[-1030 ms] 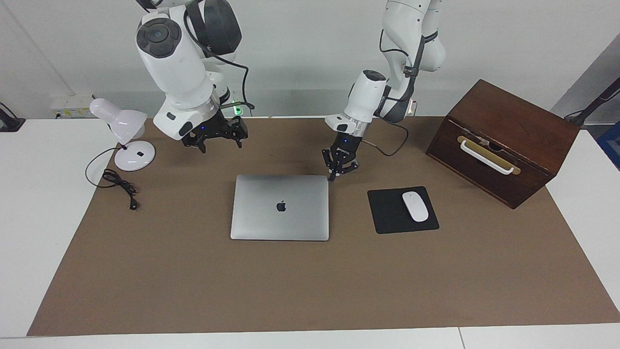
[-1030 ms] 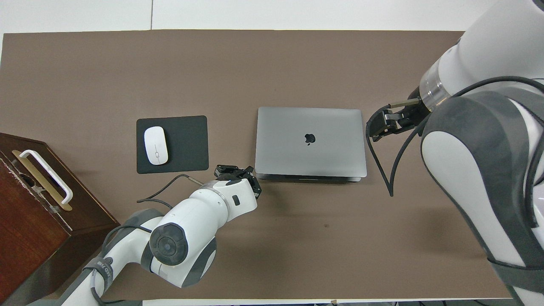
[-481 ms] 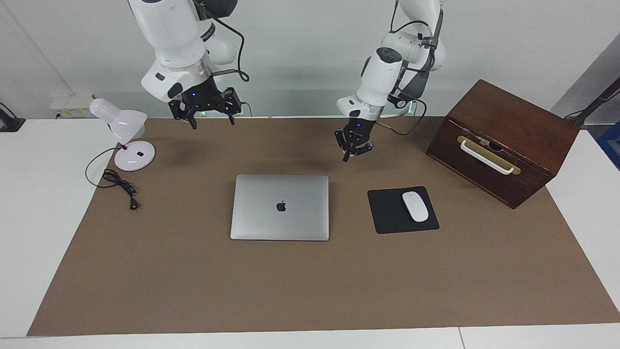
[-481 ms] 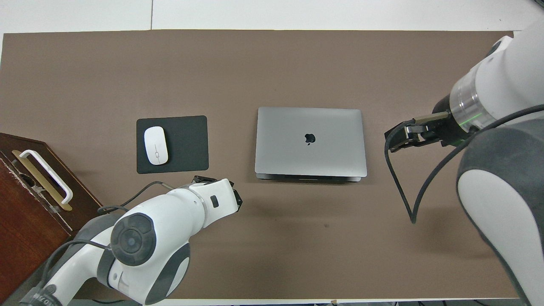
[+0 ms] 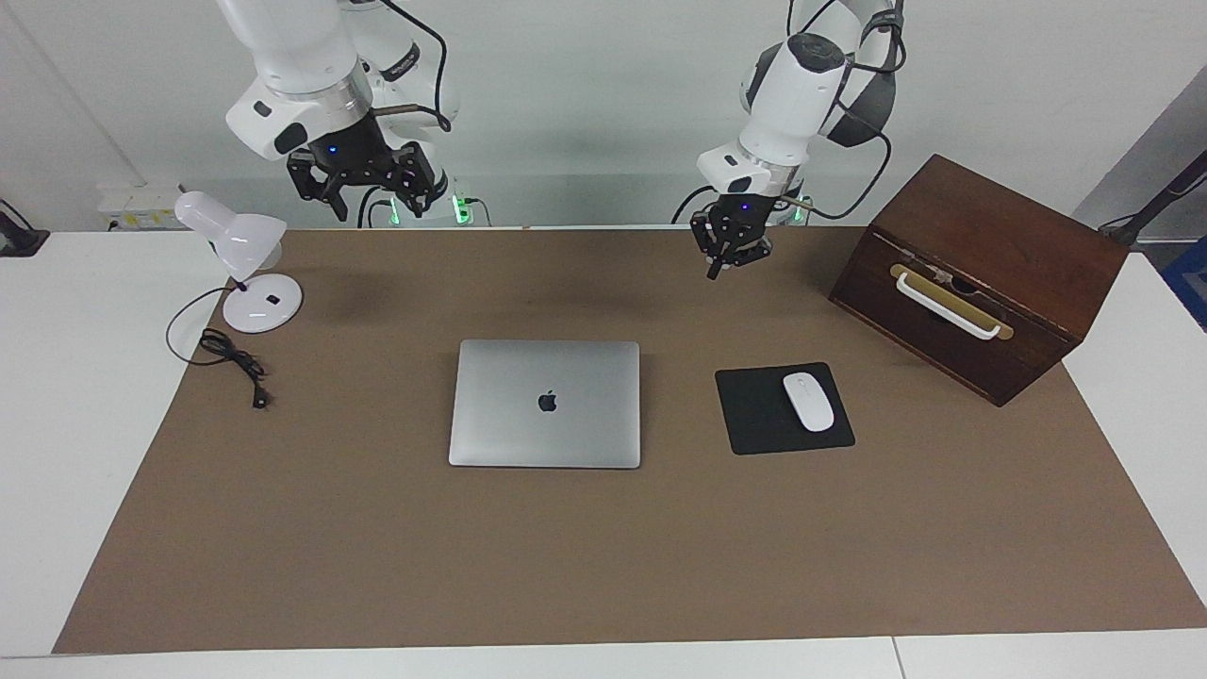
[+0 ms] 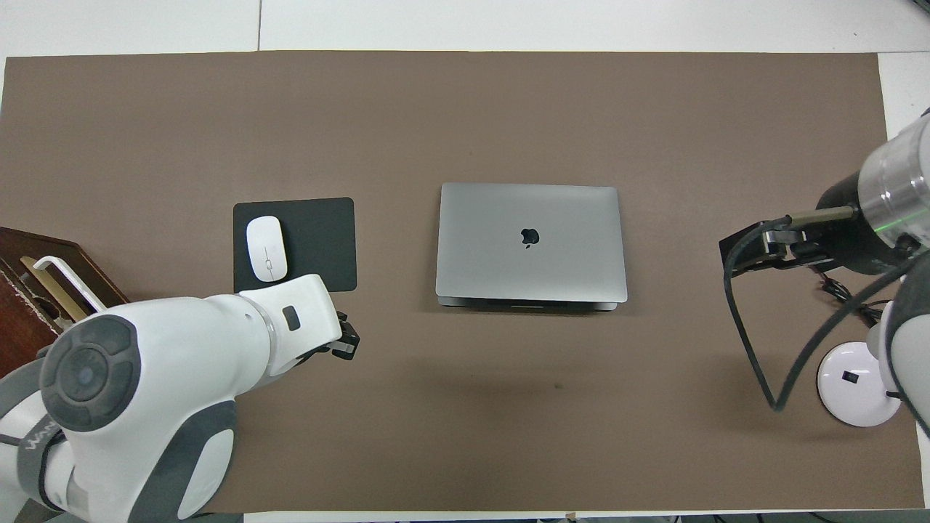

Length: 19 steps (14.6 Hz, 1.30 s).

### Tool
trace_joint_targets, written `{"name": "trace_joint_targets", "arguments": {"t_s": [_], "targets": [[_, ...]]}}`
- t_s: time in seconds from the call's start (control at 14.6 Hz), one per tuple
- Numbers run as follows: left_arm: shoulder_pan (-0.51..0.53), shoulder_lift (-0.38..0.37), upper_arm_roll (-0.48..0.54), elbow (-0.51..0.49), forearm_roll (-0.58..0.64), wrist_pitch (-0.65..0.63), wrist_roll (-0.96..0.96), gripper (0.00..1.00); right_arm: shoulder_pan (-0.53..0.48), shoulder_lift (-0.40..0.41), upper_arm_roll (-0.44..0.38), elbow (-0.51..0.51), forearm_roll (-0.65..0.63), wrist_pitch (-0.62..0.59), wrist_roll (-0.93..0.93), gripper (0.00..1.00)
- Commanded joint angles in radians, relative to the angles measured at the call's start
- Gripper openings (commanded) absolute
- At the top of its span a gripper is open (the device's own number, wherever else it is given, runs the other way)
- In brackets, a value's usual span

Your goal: Close laptop with both arms

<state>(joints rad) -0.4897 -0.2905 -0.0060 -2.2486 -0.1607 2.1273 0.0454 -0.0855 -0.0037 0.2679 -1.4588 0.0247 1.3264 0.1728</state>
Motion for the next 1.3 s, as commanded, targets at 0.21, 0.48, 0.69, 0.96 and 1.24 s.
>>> {"name": "trace_joint_targets", "arguments": {"t_s": [0.21,0.48,0.69,0.96,1.24], "targets": [[0.163,-0.001,-0.009,0.136,0.029,-0.196,0.008,1.00,0.030,-0.035,-0.108,-0.029,0.004,-0.015,-0.048,1.00],[0.233,-0.006,-0.005,0.173,0.030,-0.317,0.010,1.00,0.047,-0.030,-0.139,-0.048,0.001,0.043,-0.049,1.00],[0.330,-0.013,-0.006,0.204,0.029,-0.382,0.007,1.00,0.047,-0.019,-0.139,-0.051,0.001,0.083,-0.076,1.00],[0.430,-0.006,-0.006,0.222,0.045,-0.357,0.002,1.00,0.046,-0.018,-0.139,-0.060,0.001,0.080,-0.078,1.00],[0.437,0.043,-0.008,0.317,0.128,-0.369,-0.027,1.00,0.041,-0.015,-0.145,-0.061,0.001,0.099,-0.085,1.00]]}}
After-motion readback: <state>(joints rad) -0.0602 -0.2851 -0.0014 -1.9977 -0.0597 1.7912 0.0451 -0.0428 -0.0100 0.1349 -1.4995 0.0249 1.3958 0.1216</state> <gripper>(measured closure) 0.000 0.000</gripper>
